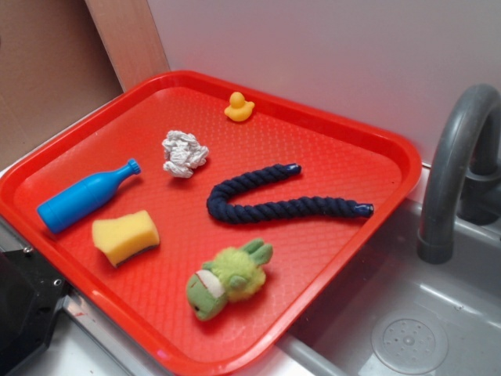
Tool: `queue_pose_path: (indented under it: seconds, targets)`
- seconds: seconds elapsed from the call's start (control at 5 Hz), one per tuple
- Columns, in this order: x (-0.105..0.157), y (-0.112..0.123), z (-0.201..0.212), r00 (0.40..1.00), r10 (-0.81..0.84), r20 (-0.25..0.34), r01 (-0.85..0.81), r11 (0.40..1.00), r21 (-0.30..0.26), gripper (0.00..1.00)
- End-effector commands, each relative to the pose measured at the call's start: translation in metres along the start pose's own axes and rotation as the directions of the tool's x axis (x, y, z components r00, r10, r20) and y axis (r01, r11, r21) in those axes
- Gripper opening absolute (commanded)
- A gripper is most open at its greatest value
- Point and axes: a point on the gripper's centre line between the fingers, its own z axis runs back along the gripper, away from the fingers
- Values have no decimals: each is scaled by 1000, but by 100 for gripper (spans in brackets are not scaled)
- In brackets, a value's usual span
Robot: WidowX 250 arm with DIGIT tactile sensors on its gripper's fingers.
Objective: Grab the green animal.
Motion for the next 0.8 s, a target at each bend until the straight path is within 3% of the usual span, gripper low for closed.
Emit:
queue_pose_path:
  seconds: [0.0,0.4,0.6]
  targets:
    - [0,0,0,1000,0,0,0,1000,0,100]
    - [17,-56,-13,1000,-22,17,23,996,-86,100]
    - [23,-79,-35,998,-32,47,35,998,-60,100]
